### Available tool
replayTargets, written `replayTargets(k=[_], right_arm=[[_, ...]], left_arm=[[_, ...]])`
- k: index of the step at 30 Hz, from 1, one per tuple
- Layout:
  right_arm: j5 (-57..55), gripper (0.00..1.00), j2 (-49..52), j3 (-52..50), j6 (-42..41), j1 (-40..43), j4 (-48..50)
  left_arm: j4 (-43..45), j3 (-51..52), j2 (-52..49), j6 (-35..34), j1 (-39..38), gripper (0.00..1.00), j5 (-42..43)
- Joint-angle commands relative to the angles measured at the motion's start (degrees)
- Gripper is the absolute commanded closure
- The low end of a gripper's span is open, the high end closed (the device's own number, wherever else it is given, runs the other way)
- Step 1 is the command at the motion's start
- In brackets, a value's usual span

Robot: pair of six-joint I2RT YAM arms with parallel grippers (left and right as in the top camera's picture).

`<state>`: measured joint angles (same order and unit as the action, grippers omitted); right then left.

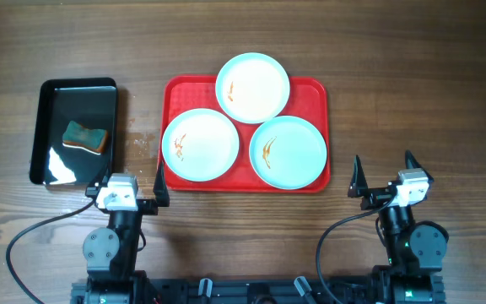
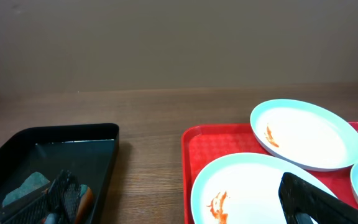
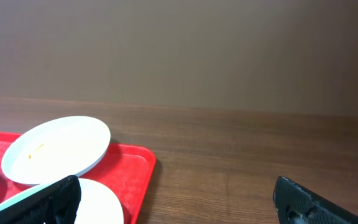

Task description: Clean dirty plates on tray and stack at the side

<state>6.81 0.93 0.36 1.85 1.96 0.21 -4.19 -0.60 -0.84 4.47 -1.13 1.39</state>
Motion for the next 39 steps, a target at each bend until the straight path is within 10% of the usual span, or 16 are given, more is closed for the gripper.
replayTargets(k=[1,12,18,24,30,39], right_arm=[[-0.8,0.0,-0.3,-0.1,1.0,0.4,0.1],[-0.8,0.0,-0.3,-0.1,1.0,0.4,0.2],[-0.8,0.0,-0.3,-0.1,1.0,0.4,0.2],[-0.8,0.0,-0.3,-0.1,1.0,0.4,0.1],[-0.8,0.0,-0.3,-0.1,1.0,0.4,0.1],[-0.8,0.0,-0.3,-0.1,1.0,0.4,0.1]], left_arm=[[-0.2,0.3,0.5,1.1,-0.3,0.0,0.9],[0.2,0.3,0.5,1.0,-0.3,0.0,1.5],[8.6,0.3,0.5,-15.5,-0.3,0.0,45.2],[21.5,0.3,0.5,-18.6,-0.3,0.0,63.6],[37.0,-1.1,0.4,-30.5,-0.1,0.0,55.3],[7.0,-21.4,-12.2,-14.8,6.4,0.0,41.6]])
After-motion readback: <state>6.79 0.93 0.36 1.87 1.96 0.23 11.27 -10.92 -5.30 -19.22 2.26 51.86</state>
